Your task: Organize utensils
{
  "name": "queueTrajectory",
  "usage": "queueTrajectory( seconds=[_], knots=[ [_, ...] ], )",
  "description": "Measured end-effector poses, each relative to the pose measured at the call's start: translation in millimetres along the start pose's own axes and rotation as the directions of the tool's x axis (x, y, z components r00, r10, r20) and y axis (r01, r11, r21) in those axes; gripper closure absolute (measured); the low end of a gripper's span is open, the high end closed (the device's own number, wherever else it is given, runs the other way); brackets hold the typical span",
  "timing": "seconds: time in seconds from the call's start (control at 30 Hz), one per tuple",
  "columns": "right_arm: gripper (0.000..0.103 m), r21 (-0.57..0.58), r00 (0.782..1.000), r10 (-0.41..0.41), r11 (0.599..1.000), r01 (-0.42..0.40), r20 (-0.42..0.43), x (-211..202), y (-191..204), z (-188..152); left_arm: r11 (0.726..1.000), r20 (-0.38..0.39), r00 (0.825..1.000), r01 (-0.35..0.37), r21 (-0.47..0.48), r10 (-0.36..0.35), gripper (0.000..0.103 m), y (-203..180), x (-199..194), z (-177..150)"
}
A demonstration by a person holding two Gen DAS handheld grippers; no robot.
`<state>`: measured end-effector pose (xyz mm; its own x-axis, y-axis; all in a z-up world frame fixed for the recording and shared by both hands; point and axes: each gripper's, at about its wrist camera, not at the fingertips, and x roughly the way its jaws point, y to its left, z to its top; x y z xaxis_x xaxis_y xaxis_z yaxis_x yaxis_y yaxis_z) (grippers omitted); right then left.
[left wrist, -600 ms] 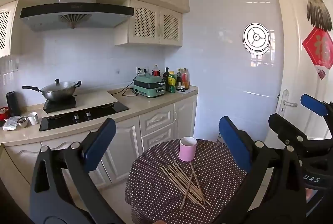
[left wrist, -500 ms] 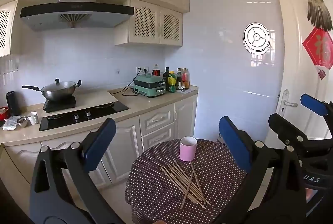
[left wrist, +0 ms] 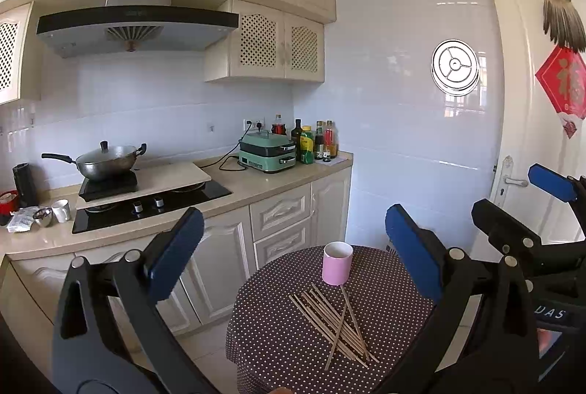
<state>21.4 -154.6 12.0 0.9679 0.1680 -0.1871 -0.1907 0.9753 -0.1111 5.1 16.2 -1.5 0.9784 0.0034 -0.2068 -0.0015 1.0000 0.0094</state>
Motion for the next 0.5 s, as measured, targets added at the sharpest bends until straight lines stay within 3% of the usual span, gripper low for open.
queueTrajectory(
  seconds=[0.5],
  knots=[
    [0.007,-0.002,1.0,-0.009,1.0,0.009,0.004,-1.5,2.2,-1.9,1.0,0.001,1.0,0.009,-0.006,-0.009,0.006,0.8,-2.2,2.0]
  ],
)
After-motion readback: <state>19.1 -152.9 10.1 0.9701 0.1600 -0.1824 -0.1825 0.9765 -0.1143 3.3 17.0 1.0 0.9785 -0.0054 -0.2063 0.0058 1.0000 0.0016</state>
